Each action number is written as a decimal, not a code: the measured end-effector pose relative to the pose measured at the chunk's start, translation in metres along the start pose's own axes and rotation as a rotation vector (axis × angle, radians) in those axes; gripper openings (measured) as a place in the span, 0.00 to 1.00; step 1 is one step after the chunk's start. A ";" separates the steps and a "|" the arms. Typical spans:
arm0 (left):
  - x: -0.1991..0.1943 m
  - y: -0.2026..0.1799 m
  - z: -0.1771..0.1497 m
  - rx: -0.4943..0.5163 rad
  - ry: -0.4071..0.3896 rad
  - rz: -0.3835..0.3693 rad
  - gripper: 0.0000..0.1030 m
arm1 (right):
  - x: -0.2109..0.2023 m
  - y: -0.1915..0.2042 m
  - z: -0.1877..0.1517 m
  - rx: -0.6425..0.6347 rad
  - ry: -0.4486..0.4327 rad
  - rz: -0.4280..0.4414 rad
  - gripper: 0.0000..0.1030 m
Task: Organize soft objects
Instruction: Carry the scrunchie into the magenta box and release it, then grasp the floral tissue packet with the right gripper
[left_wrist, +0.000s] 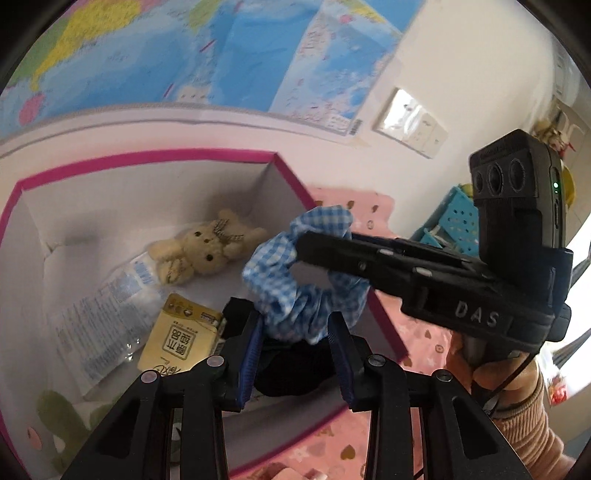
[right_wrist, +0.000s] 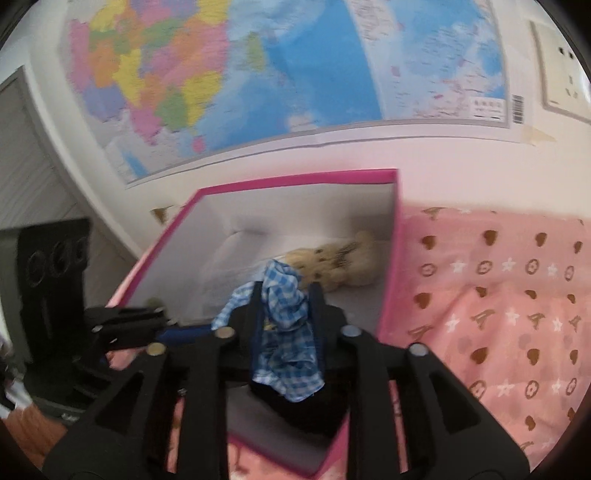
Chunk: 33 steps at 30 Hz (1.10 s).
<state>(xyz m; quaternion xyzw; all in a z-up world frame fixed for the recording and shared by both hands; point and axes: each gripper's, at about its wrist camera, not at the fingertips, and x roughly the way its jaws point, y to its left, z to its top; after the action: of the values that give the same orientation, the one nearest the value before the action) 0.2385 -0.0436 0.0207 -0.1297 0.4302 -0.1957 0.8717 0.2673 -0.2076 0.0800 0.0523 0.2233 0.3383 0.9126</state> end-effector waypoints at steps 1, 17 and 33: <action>0.003 0.004 0.000 -0.015 0.009 0.007 0.36 | 0.000 -0.002 0.000 0.004 -0.004 -0.011 0.32; -0.040 0.005 -0.037 0.020 -0.068 0.044 0.46 | -0.055 0.021 -0.035 -0.064 -0.045 0.033 0.46; -0.091 0.002 -0.112 -0.007 -0.085 0.016 0.52 | -0.096 0.055 -0.097 -0.076 -0.002 0.191 0.52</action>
<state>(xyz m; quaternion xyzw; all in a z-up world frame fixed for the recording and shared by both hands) 0.0988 -0.0074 0.0167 -0.1376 0.3943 -0.1816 0.8903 0.1272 -0.2322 0.0420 0.0391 0.2036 0.4319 0.8777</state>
